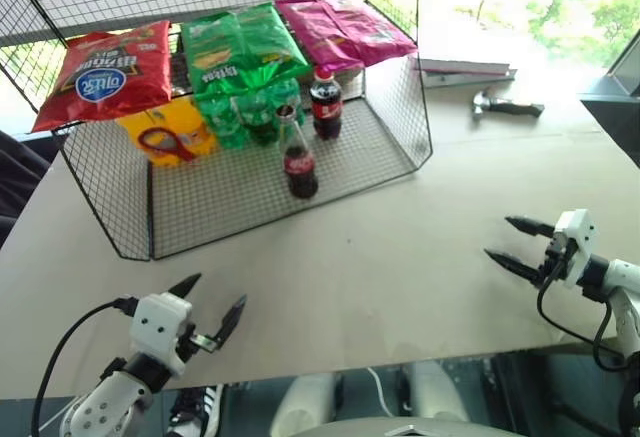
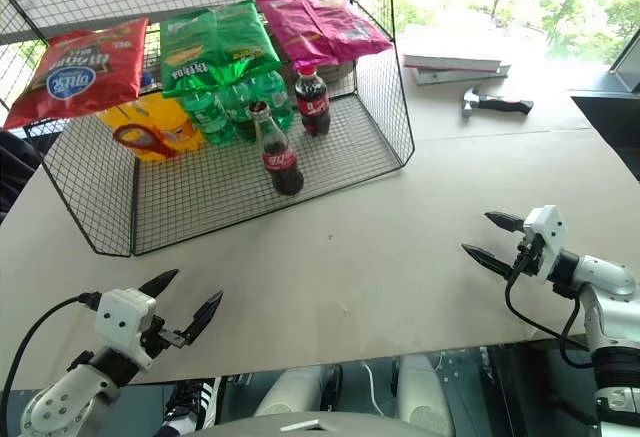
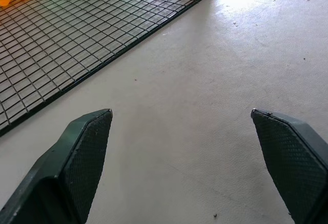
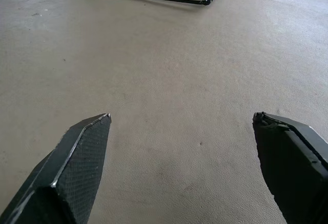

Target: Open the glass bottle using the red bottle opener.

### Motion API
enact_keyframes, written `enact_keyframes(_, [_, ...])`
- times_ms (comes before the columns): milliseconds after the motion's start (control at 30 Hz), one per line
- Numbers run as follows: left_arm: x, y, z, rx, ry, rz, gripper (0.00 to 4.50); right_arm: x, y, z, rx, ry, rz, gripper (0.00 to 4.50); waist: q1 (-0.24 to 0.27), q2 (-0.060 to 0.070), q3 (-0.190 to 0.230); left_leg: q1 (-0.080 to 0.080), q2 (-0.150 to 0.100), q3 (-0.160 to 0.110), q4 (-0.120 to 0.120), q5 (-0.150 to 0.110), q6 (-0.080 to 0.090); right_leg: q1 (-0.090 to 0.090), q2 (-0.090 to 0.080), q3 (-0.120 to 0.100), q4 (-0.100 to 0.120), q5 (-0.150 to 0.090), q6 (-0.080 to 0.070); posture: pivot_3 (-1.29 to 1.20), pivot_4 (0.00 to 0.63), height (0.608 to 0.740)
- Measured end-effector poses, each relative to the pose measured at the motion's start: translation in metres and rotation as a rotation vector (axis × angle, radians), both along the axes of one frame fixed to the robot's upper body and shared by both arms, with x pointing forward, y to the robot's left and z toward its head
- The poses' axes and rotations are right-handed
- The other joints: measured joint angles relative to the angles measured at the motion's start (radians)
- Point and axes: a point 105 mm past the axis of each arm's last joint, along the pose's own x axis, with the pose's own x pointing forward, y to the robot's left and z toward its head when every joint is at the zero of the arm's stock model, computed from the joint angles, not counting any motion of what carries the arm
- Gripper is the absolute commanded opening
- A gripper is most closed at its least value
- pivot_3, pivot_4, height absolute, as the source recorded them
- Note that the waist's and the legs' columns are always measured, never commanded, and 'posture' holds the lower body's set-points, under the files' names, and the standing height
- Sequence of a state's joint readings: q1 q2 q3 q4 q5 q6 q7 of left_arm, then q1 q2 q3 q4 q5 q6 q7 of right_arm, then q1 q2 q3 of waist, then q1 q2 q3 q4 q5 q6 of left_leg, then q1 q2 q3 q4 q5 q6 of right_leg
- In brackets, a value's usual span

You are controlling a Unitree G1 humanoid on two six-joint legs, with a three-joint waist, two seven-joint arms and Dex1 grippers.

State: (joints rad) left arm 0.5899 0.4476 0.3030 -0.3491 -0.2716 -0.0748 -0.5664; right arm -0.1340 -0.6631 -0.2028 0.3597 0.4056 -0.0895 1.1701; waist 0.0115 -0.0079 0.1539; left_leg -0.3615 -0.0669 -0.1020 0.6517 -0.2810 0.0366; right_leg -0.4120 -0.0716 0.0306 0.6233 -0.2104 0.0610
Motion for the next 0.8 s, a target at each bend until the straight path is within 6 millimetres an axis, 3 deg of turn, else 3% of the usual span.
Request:
enact_keyframes(233, [0.012, -0.005, 0.007, -0.005, -0.043, -0.019, 4.5, 0.0, 0.003, -0.001, 0.006, -0.009, -0.011, 4.45, 0.002, 0.0, 0.0, 0.0, 0.0, 0.0, 0.0, 0.0, 0.0, 0.0, 0.0, 0.0, 0.0, 0.0, 0.001, 0.0, 0.15, 0.74])
enact_keyframes(633, [0.014, -0.008, 0.004, -0.018, -0.047, -0.001, 4.5, 0.0, 0.004, 0.001, 0.003, -0.017, -0.014, 4.45, 0.001, 0.0, 0.0, 0.0, 0.0, 0.0, 0.0, 0.0, 0.0, 0.0, 0.0, 0.0, 0.0, 0.0, 0.001, 0.0, 0.15, 0.74])
enact_keyframes(800, [0.021, -0.007, 0.006, -0.011, -0.071, 0.02, 4.5, 0.001, 0.015, 0.004, 0.016, -0.04, 0.006, 4.45, 0.0, 0.0, 0.0, 0.0, 0.0, 0.0, 0.0, 0.0, 0.0, 0.0, 0.0, 0.0, 0.0, 0.0, 0.001, 0.0, 0.15, 0.74])
